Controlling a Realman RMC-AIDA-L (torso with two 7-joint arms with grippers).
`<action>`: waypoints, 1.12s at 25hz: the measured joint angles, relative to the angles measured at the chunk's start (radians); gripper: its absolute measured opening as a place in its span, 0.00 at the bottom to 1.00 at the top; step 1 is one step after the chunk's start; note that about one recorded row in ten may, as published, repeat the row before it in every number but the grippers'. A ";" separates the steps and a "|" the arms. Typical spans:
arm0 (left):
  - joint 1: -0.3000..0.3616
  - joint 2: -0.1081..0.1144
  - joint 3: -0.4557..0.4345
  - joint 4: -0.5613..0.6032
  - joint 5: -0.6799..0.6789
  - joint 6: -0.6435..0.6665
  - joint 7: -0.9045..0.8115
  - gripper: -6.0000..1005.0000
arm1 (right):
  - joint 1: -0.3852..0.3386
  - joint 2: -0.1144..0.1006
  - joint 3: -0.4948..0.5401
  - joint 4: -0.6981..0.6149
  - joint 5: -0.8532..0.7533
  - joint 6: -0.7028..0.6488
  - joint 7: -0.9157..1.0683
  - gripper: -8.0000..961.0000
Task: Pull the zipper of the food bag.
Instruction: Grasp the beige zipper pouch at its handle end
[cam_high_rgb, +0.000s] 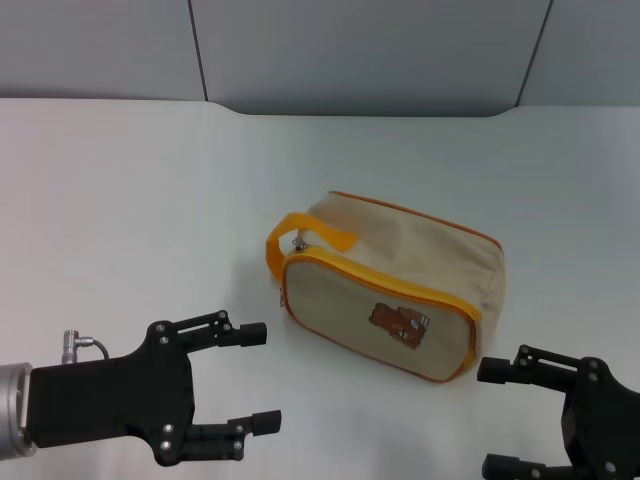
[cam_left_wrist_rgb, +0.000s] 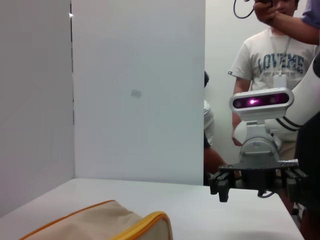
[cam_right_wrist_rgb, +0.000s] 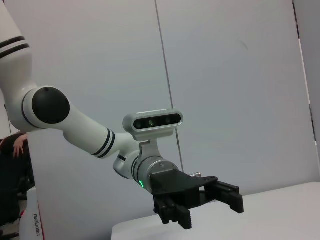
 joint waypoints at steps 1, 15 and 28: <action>0.000 0.000 0.000 0.000 0.000 0.000 0.000 0.80 | 0.000 0.000 0.000 0.000 0.001 0.001 -0.001 0.86; -0.006 -0.002 -0.065 -0.084 -0.046 -0.219 0.099 0.79 | 0.000 0.002 -0.001 0.002 0.003 0.009 -0.002 0.85; -0.153 -0.007 -0.101 -0.427 -0.155 -0.596 0.334 0.78 | -0.001 0.003 0.000 0.003 0.001 0.011 -0.004 0.84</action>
